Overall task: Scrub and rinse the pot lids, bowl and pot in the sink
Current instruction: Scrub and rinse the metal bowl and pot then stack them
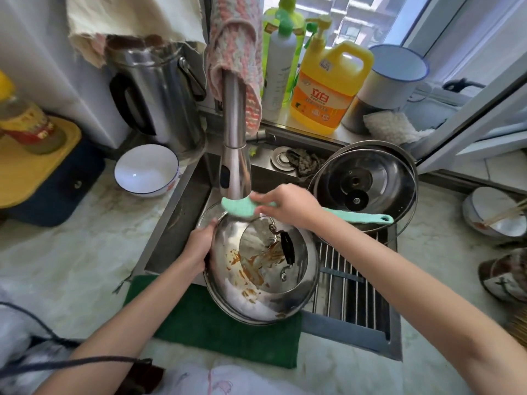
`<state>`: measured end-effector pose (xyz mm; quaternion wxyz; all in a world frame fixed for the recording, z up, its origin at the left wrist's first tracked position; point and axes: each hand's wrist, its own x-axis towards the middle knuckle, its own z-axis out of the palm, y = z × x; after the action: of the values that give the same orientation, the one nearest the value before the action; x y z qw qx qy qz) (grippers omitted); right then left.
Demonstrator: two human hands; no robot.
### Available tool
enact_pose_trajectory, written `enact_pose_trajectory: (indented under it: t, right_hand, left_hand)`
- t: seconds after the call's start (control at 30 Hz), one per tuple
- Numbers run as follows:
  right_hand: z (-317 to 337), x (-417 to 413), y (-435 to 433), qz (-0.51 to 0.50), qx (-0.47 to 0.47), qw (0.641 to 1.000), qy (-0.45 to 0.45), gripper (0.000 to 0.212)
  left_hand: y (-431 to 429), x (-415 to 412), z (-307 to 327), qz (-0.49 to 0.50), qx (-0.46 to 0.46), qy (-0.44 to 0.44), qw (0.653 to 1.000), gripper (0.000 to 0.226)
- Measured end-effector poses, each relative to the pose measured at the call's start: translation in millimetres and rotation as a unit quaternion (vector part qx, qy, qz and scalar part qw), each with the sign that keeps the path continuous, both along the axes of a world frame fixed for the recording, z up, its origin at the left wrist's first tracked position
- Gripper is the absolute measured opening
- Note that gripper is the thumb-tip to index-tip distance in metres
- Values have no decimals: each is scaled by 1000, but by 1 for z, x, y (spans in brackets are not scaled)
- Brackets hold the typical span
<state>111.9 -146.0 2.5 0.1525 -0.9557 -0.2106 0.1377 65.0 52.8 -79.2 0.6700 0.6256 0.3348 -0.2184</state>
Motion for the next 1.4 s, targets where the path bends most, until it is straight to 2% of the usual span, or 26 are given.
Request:
enact_pose_trajectory:
  t: [0.07,0.1,0.13,0.23,0.27,0.4,0.43,0.53,0.6,0.7,0.73,0.83,0.87,0.97,1.0,1.03,1.17,1.2,1.3,1.33,1.4]
  right_hand:
    - [2,-21,14,110,8,993,46,40]
    - [2,-26,16,130,9,990,49,40]
    - [2,-22,12,111,12,993,33,40]
    - [-7,5,-8,-50,14,998,-25,40]
    - [-8,4,-7,-42,11,999,-19,40]
    - [5,-26,24,163,-8,986,36,41]
    - [7,-18,23,153,-18,988,18,40]
    - [2,20,9,11,-55,998,-32,38]
    - [0,14,10,42,-40,998,-29,38]
    - [5,-19,25,205,-13,979,8,37]
    - [6,-15,21,193,-19,981,12,38]
    - [9,17,-6,36,-42,998,-3,39]
    - [6,18,-10,35,-44,998,-3,39]
    - [8,-13,10,186,-7,981,61,40]
    - [6,-19,14,227,-22,970,78,40]
    - [5,-15,13,227,-36,970,75,40]
    - [4,19,-6,81,-26,996,17,40]
    - [2,14,-4,98,-16,995,32,40]
    - [-3,-16,14,235,-1,967,101,40]
    - [-4,-12,13,239,-11,967,88,40]
    - [-4,7,6,184,-29,982,19,41]
  left_hand:
    - [0,0,1,-8,-2,1,1000,37]
    - [1,1,1,-12,1,0,1000,38]
    - [0,2,0,-10,-3,-1,1000,36]
    - [-2,3,-1,-14,4,5,1000,33]
    - [-2,3,-2,-11,6,5,1000,32]
    - [2,5,-3,-7,0,17,1000,36]
    - [1,5,-2,-8,-5,15,1000,37]
    - [-2,5,-1,-30,1,13,999,36]
    - [-2,5,-1,-23,-2,17,1000,36]
    - [0,7,0,-11,-11,21,1000,37]
    - [1,8,-2,-11,-10,15,1000,35]
    - [-1,6,-1,-26,-3,17,1000,34]
    - [-1,6,-2,-27,-3,18,999,34]
    - [-2,6,-1,-27,-8,12,1000,34]
    - [-3,7,-1,-22,-8,13,1000,35]
    - [-3,8,0,-23,-5,11,1000,35]
    - [-2,6,-2,-33,-13,12,999,35]
    - [-2,6,-2,-34,-11,10,999,36]
    - [-3,7,-5,-26,1,12,1000,37]
    - [-2,8,-6,-28,2,13,1000,37]
    - [-1,6,-5,-42,5,12,999,36]
